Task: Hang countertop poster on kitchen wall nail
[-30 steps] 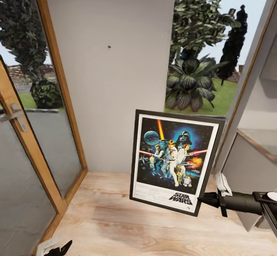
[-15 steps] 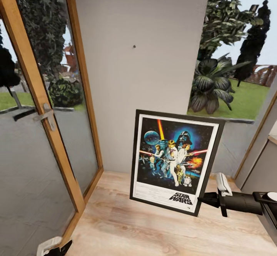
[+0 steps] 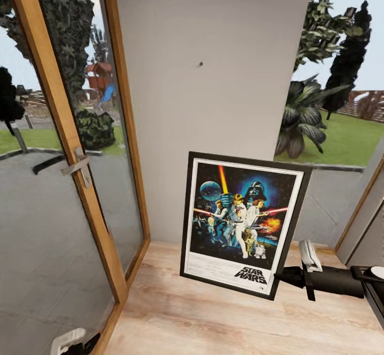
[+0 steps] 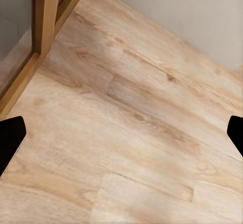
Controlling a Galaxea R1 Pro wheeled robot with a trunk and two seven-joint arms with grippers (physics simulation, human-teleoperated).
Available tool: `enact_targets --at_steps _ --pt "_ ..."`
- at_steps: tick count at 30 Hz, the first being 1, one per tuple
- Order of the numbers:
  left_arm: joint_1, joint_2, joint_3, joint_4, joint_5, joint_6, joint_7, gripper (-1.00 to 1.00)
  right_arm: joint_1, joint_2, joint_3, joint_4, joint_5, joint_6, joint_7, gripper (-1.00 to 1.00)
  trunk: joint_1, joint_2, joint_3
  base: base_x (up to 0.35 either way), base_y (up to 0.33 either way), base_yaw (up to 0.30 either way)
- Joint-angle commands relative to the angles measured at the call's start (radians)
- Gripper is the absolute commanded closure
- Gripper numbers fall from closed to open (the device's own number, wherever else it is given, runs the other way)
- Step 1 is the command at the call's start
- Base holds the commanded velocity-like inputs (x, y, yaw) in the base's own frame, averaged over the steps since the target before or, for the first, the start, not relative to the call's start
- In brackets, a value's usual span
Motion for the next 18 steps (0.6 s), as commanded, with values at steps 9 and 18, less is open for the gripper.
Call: enact_targets --at_steps 9,18 --pt "-0.001 0.0 0.002 0.001 0.004 0.0 -0.006 -1.0 -0.001 0.0 0.0 0.0 0.001 0.012 0.005 1.0 0.001 -0.002 0.003 0.101 0.259 -0.266" --pt "-0.001 0.0 0.002 0.001 0.004 0.0 -0.006 -1.0 -0.001 0.0 0.001 0.0 0.001 0.012 0.005 1.0 0.001 -0.002 0.009 0.005 0.011 -0.291"
